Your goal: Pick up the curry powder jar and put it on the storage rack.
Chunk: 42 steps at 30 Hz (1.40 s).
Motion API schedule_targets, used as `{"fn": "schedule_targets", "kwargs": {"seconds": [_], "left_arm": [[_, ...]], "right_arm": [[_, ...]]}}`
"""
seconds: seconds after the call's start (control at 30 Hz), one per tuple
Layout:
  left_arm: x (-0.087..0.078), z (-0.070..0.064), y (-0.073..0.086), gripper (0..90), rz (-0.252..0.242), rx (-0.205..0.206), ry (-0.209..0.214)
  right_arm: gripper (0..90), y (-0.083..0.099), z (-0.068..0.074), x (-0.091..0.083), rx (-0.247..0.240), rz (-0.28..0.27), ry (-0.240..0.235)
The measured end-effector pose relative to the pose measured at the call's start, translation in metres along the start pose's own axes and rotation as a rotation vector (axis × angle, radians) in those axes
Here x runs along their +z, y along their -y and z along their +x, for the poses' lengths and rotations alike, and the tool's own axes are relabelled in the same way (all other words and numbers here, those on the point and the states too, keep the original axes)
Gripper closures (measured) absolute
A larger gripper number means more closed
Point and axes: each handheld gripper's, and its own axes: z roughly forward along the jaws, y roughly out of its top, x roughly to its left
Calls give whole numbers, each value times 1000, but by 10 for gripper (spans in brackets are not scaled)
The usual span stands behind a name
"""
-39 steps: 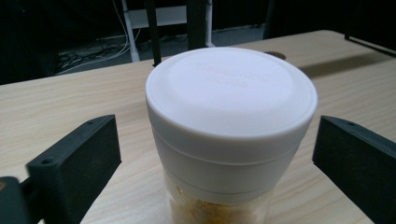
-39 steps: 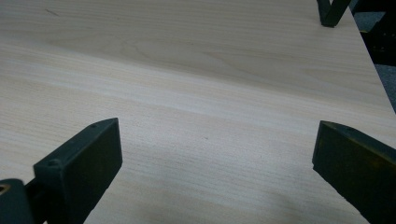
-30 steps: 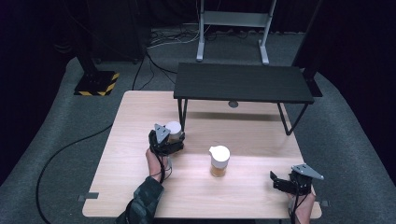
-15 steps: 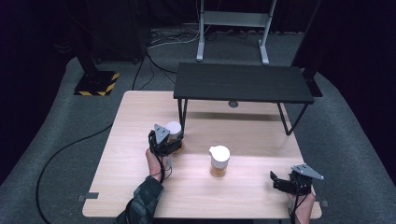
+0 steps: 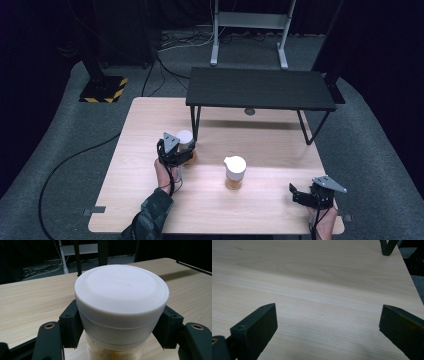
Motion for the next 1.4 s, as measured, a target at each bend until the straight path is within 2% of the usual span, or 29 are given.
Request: {"fn": "schedule_targets", "kwargs": {"seconds": [0.63, 0.9, 1.4], "left_arm": [[-8, 3, -15, 335, 5, 33, 24], [-11, 5, -20, 335, 7, 24, 35], [-17, 6, -33, 335, -9, 43, 44]], "right_arm": [[5, 0, 0, 0, -5, 2, -3], [5, -1, 0, 0, -8, 4, -3], [5, -1, -1, 0, -7, 4, -6]]}}
